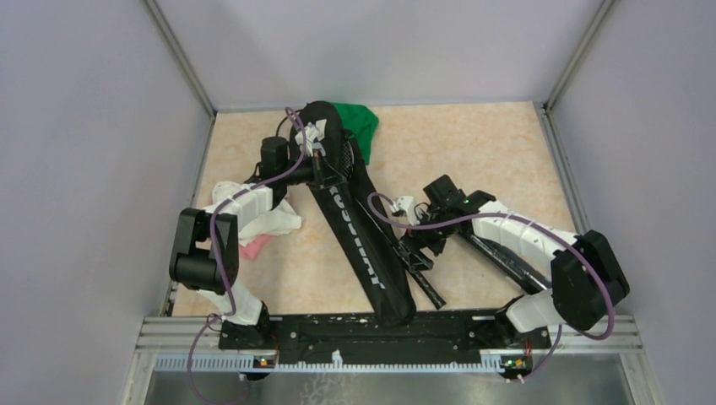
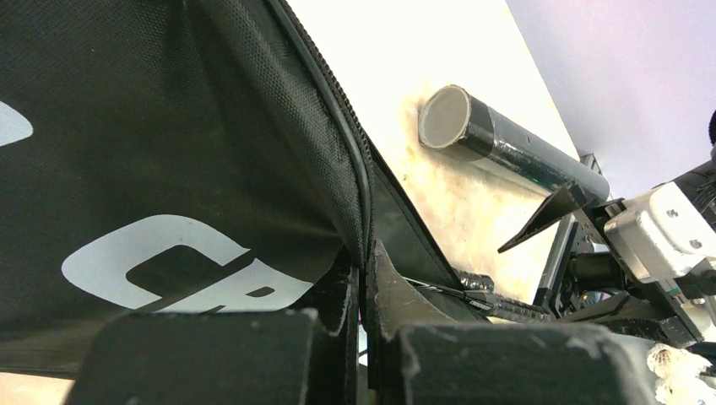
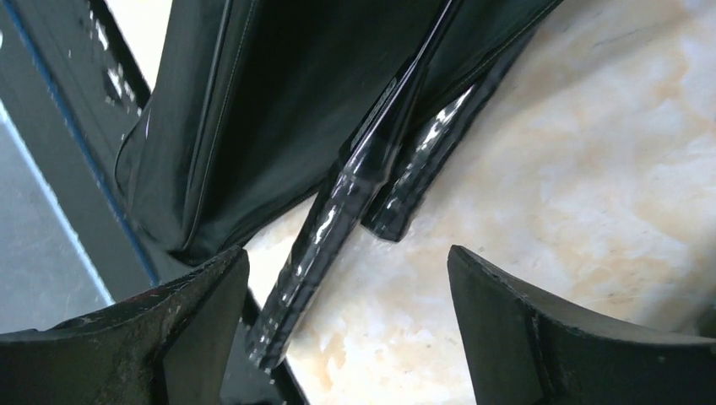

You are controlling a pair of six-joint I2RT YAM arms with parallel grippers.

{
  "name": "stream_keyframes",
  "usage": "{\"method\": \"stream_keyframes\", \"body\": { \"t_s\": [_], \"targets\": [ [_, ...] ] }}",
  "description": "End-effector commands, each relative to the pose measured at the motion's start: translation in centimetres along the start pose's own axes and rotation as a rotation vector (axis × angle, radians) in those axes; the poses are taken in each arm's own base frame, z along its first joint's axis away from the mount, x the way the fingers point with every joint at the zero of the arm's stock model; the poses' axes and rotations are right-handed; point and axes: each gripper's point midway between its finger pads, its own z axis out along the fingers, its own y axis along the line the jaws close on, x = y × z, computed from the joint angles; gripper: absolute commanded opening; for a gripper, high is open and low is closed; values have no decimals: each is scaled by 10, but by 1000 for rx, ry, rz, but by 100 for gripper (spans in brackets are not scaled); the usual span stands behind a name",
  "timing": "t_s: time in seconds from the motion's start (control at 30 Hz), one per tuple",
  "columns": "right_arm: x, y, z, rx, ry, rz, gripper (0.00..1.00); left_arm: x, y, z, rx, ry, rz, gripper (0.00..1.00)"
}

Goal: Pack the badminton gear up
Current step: Place the racket in the racket bag, then adjust the racket in the racket bag.

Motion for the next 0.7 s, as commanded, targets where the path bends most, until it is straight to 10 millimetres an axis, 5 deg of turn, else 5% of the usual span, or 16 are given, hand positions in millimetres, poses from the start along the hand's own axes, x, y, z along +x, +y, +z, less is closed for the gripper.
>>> {"method": "stream_keyframes", "body": {
  "t_s": [0.0, 0.67],
  "targets": [
    [12, 11, -1, -53, 18, -52, 85, -44, -23, -6, 38, -107, 129, 0],
    [47, 14, 30, -207, 180, -32, 69, -59, -20, -15, -58, -206, 89, 0]
  ]
}}
